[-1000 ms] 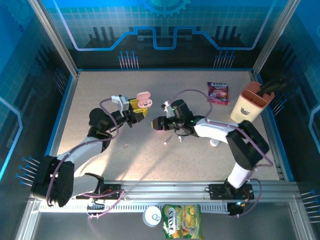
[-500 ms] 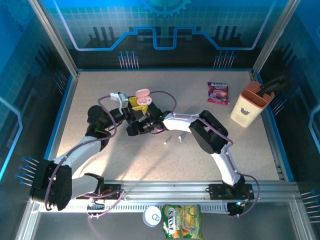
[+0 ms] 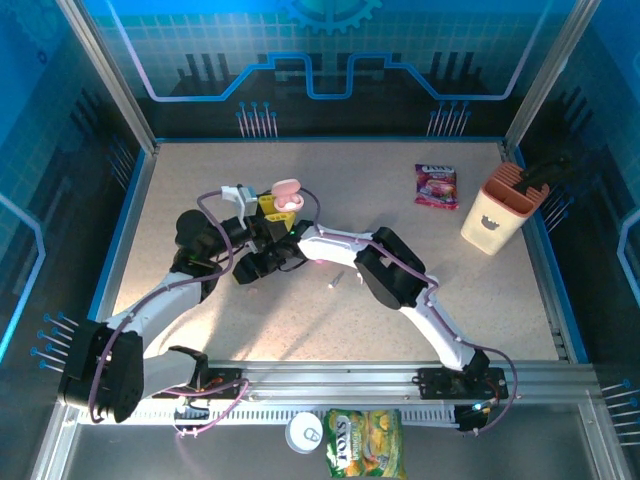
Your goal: Insert wireless bluetooth earbuds into charging case
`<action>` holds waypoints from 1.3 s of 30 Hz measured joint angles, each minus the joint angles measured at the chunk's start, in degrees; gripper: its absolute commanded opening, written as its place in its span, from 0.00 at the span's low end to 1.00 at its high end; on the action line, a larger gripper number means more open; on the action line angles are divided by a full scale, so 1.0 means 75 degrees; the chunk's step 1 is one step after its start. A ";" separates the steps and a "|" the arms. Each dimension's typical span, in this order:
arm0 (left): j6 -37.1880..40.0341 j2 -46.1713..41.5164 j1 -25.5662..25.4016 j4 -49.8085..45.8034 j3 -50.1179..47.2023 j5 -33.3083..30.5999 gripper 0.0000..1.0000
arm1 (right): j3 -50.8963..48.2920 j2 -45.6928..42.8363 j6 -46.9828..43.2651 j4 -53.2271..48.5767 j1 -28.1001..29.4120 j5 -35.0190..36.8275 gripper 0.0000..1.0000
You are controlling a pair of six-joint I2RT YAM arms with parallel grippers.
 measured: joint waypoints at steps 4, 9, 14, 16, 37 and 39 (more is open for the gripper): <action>0.0000 -0.0017 0.0000 -0.0047 0.0000 0.0000 0.39 | 0.0105 0.0029 -0.0353 -0.0306 0.0058 0.0026 0.47; 0.0000 -0.0026 0.0000 -0.0050 0.0000 0.0000 0.39 | 0.0111 0.0020 -0.0822 -0.0560 0.0099 0.0026 0.44; 0.0000 -0.0026 0.0000 -0.0047 0.0000 0.0003 0.39 | 0.0087 -0.0032 -0.1157 -0.0857 0.0160 0.0041 0.39; 0.0000 -0.0026 0.0000 -0.0047 0.0000 0.0003 0.39 | 0.0003 -0.0090 -0.1212 -0.0930 0.0192 0.0044 0.38; 0.0000 -0.0026 0.0000 -0.0047 0.0000 0.0003 0.39 | -0.0501 -0.0414 -0.1527 -0.1352 0.0312 0.0067 0.27; 0.0000 -0.0026 0.0000 -0.0047 0.0000 0.0003 0.39 | -0.0498 -0.0417 -0.1617 -0.1396 0.0323 0.0108 0.25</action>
